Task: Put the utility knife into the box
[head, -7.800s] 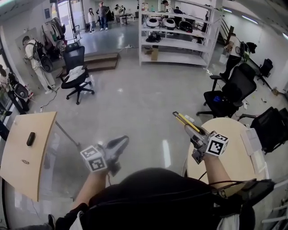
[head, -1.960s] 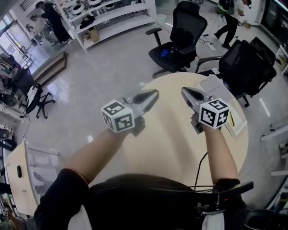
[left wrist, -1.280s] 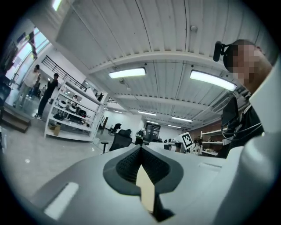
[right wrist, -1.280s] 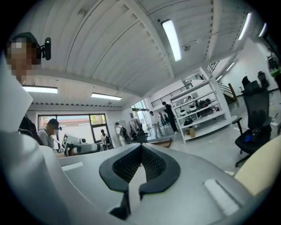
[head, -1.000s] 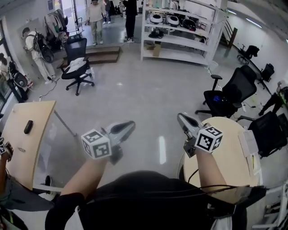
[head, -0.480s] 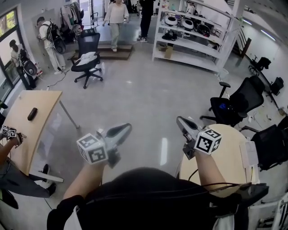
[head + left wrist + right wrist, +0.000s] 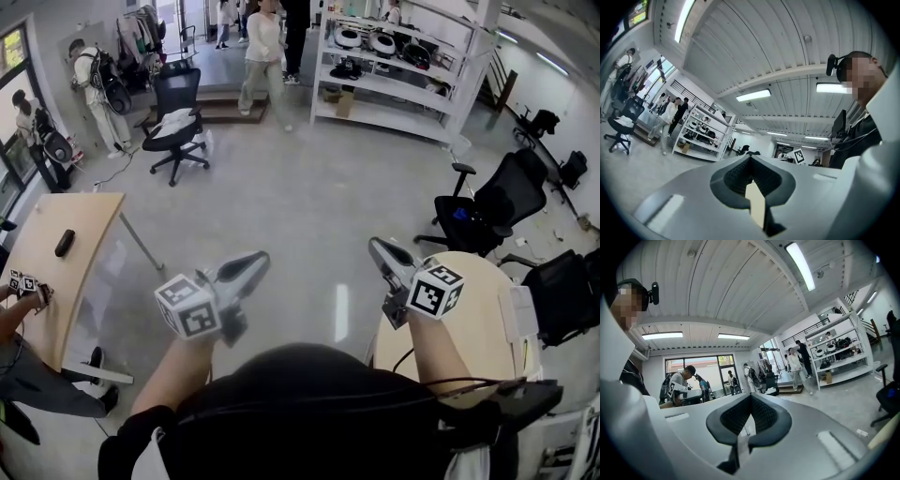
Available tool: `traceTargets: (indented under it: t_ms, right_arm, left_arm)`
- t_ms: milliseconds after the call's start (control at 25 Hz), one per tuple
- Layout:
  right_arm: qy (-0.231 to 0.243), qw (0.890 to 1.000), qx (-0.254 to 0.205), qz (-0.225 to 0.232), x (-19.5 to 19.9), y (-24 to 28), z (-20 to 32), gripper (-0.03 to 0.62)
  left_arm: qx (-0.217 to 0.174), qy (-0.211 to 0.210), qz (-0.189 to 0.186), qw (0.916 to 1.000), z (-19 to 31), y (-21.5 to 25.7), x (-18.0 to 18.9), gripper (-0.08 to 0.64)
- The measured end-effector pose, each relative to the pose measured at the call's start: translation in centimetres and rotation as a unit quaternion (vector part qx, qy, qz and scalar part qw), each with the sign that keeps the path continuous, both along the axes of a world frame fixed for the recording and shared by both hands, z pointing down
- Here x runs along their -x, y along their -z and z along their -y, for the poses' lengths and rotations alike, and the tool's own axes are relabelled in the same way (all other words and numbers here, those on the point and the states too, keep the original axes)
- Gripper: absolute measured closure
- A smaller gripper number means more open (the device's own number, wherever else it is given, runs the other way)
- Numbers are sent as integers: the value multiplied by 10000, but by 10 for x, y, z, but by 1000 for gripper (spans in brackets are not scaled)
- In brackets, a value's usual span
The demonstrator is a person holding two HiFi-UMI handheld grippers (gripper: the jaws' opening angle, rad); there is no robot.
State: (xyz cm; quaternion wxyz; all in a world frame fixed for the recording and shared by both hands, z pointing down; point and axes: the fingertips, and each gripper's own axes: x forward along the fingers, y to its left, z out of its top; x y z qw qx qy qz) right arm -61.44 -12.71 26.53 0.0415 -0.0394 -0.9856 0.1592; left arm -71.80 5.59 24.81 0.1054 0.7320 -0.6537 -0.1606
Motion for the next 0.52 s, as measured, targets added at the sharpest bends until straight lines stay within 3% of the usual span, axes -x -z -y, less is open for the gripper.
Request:
traceTargets:
  t_ms: [520]
  right_arm:
    - [-195,9998,38,12,-6,-5,6,580]
  left_arm:
    - [-4,-217,-65,9997,12,-6,2,560]
